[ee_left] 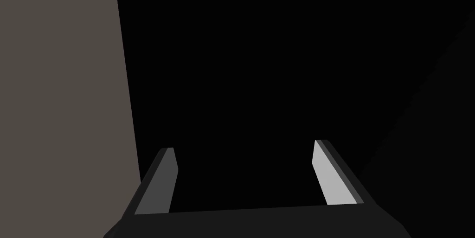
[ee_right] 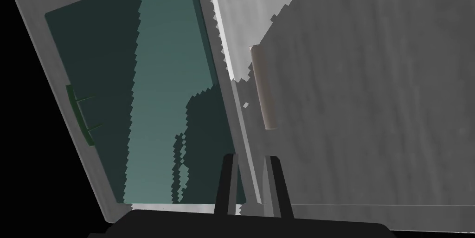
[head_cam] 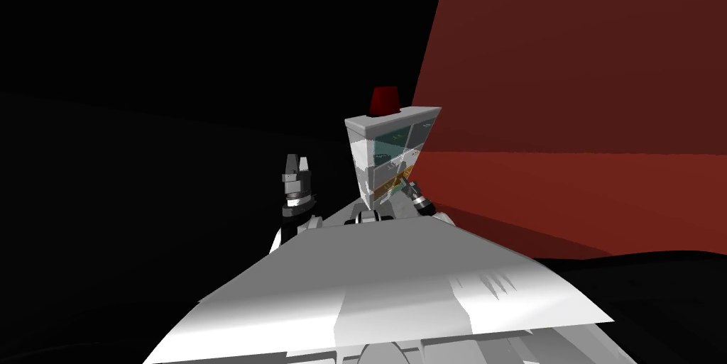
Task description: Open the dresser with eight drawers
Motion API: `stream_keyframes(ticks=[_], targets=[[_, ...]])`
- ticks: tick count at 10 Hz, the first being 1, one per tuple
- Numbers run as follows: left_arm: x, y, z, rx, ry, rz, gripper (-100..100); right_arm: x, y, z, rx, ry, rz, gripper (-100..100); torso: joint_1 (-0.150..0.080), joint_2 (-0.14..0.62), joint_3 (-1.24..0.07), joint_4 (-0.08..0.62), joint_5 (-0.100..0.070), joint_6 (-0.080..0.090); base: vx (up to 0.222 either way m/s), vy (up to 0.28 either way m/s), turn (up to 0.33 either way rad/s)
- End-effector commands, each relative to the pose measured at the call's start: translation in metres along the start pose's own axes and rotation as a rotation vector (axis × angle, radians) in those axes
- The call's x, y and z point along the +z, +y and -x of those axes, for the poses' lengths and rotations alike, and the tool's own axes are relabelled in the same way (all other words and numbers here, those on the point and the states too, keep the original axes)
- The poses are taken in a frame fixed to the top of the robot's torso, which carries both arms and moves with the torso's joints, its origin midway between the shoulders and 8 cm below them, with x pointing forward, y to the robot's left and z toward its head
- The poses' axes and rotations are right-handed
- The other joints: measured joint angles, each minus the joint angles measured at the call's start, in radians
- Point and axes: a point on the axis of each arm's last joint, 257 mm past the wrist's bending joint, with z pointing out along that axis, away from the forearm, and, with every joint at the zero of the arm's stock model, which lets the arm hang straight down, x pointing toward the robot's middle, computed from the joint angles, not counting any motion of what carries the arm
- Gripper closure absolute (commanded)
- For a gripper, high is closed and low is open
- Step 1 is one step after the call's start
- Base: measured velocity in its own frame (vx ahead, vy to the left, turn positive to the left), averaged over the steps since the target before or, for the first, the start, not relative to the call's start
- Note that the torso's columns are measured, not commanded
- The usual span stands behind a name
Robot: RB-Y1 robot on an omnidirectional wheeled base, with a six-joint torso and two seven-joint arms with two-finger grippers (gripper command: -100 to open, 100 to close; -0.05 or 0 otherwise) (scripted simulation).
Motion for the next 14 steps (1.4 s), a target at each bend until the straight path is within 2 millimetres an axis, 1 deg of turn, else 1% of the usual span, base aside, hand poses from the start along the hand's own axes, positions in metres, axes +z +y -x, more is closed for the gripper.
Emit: stream_keyframes(ticks=[1, 4, 5, 6, 7, 10, 11, 12, 13, 14], targets=[[0.0, 0.0, 0.0, 0.0, 0.0, 0.0, 0, -0.004, -0.006, -0.012, -0.052, -0.019, 0.031, -100, -0.001, 0.002, 0.001, 0.0, 0.0, 0.0, 0.018, 0.012, 0.003], [0.0, 0.0, 0.0, 0.0, 0.0, 0.0, 0, -0.007, -0.012, -0.024, -0.098, -0.035, 0.058, -100, -0.003, 0.008, 0.005, 0.002, -0.001, 0.0, 0.02, 0.014, 0.006], [0.0, 0.0, 0.0, 0.0, 0.0, 0.0, 0, 0.0, -0.014, -0.024, -0.081, -0.025, 0.05, -100, -0.003, 0.008, 0.005, 0.002, -0.001, 0.0, 0.082, 0.068, 0.055], [0.0, 0.0, 0.0, 0.0, 0.0, 0.0, 0, 0.001, -0.017, -0.028, -0.092, -0.027, 0.057, -100, 0.0, 0.005, 0.003, 0.002, 0.0, 0.0, 0.123, 0.127, 0.05], [0.0, 0.0, 0.0, 0.0, 0.0, 0.0, 0, 0.008, -0.014, -0.02, -0.047, -0.009, 0.034, -100, 0.002, 0.003, 0.002, 0.001, 0.001, 0.0, 0.108, 0.132, 0.026], [0.0, 0.0, 0.0, 0.0, 0.0, 0.0, 0, 0.013, -0.008, -0.01, 0.0, 0.008, 0.008, -100, -0.008, 0.011, 0.007, 0.003, -0.002, 0.0, 0.053, 0.032, 0.006], [0.0, 0.0, 0.0, 0.0, 0.0, 0.0, 0, 0.015, -0.007, -0.007, 0.016, 0.013, -0.001, -100, -0.007, 0.012, 0.007, 0.003, -0.002, 0.0, -0.001, -0.008, 0.002], [0.0, 0.0, 0.0, 0.0, 0.0, 0.0, 0, 0.014, -0.008, -0.009, 0.006, 0.01, 0.005, -100, -0.005, 0.011, 0.007, 0.003, -0.002, 0.0, 0.0, 0.0, 0.0], [0.0, 0.0, 0.0, 0.0, 0.0, 0.0, 0, 0.021, -0.017, -0.016, 0.007, 0.015, 0.003, -100, -0.003, 0.009, 0.006, 0.003, -0.001, 0.0, 0.05, 0.046, 0.038], [0.0, 0.0, 0.0, 0.0, 0.0, 0.0, 0, 0.018, -0.013, -0.012, 0.004, 0.01, 0.003, -100, 0.0, 0.005, 0.003, 0.002, 0.0, 0.0, 0.032, 0.029, 0.009]])
